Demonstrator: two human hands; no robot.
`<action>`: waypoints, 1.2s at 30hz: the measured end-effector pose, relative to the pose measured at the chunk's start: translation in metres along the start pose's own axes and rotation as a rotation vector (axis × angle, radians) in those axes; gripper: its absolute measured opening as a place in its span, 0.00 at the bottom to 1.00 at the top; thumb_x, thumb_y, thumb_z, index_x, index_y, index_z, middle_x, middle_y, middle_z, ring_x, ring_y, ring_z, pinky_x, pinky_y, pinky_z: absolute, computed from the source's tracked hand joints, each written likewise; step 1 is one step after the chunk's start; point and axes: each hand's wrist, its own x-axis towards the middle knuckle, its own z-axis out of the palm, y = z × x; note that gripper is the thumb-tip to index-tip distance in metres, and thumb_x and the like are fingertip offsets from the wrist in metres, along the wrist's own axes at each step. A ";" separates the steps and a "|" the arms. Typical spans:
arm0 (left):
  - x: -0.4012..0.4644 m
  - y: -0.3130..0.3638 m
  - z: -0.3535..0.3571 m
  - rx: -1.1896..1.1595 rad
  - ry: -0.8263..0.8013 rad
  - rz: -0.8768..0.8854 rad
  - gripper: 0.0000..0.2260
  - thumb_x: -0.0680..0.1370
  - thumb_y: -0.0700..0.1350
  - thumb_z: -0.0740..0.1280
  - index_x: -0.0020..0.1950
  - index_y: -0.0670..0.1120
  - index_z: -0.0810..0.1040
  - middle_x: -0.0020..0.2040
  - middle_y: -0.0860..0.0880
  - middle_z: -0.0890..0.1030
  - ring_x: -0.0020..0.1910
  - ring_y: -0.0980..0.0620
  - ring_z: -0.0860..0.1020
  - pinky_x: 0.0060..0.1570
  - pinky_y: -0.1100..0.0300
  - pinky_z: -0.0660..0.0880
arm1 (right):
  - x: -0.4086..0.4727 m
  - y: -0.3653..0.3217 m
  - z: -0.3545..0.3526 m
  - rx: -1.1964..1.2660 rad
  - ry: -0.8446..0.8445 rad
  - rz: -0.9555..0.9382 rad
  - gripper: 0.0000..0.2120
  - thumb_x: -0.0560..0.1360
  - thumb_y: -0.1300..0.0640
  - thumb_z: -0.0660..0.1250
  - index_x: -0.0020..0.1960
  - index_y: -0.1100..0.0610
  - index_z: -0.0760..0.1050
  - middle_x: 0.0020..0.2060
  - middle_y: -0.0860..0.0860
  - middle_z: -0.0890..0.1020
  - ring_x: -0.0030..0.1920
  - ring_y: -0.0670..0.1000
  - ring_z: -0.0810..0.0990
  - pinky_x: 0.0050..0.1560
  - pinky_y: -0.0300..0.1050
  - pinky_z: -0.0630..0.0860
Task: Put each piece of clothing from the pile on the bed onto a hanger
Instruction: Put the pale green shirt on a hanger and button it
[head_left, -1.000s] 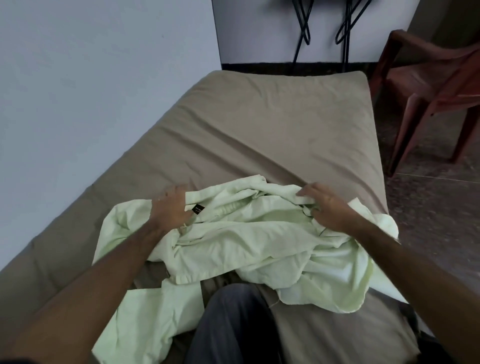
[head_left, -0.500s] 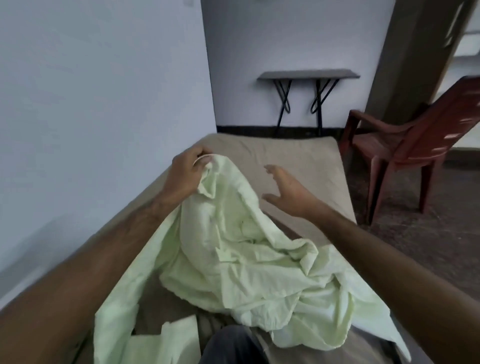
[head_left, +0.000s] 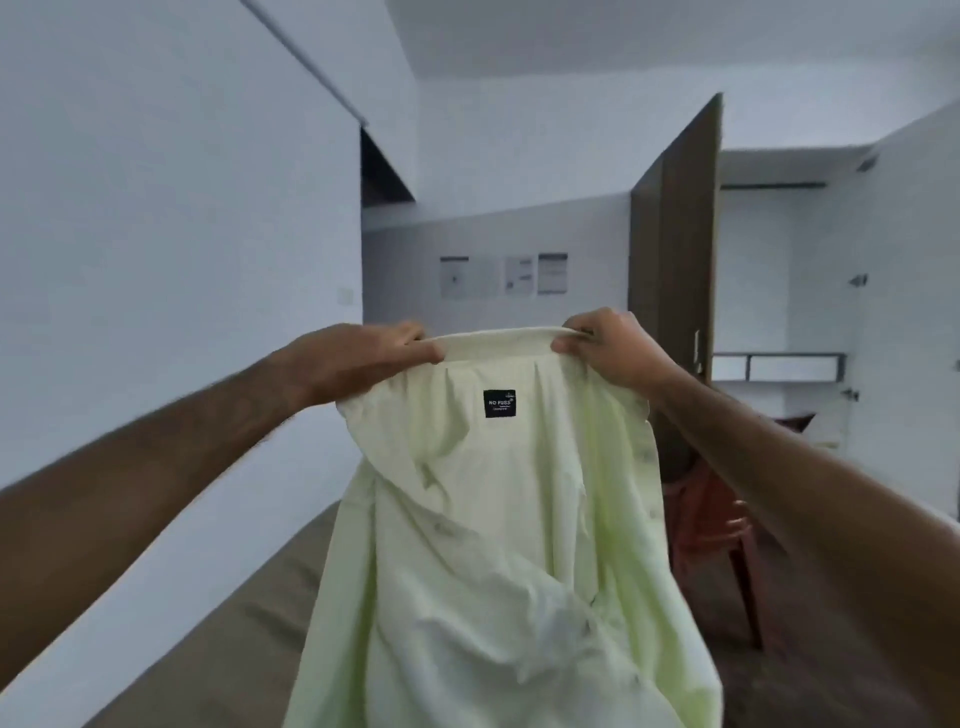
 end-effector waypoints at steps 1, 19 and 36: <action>0.009 -0.003 -0.007 -0.014 0.023 0.004 0.09 0.84 0.58 0.53 0.57 0.64 0.73 0.45 0.65 0.68 0.53 0.57 0.67 0.43 0.71 0.59 | 0.008 -0.008 -0.018 -0.081 0.029 -0.039 0.11 0.79 0.54 0.69 0.42 0.60 0.79 0.36 0.52 0.81 0.38 0.52 0.79 0.39 0.46 0.71; 0.095 -0.079 -0.108 0.712 0.432 -0.107 0.24 0.67 0.25 0.56 0.58 0.40 0.77 0.46 0.44 0.75 0.33 0.46 0.72 0.27 0.55 0.60 | 0.078 -0.057 -0.175 -0.703 -0.005 -0.378 0.19 0.69 0.75 0.56 0.49 0.54 0.70 0.46 0.50 0.71 0.42 0.57 0.75 0.37 0.47 0.69; 0.060 -0.099 -0.095 0.635 0.233 0.407 0.23 0.68 0.27 0.66 0.59 0.45 0.80 0.51 0.49 0.78 0.46 0.48 0.77 0.41 0.57 0.73 | 0.096 -0.045 -0.142 -0.989 -0.160 -0.548 0.19 0.77 0.66 0.64 0.65 0.52 0.76 0.53 0.51 0.78 0.55 0.55 0.79 0.51 0.50 0.76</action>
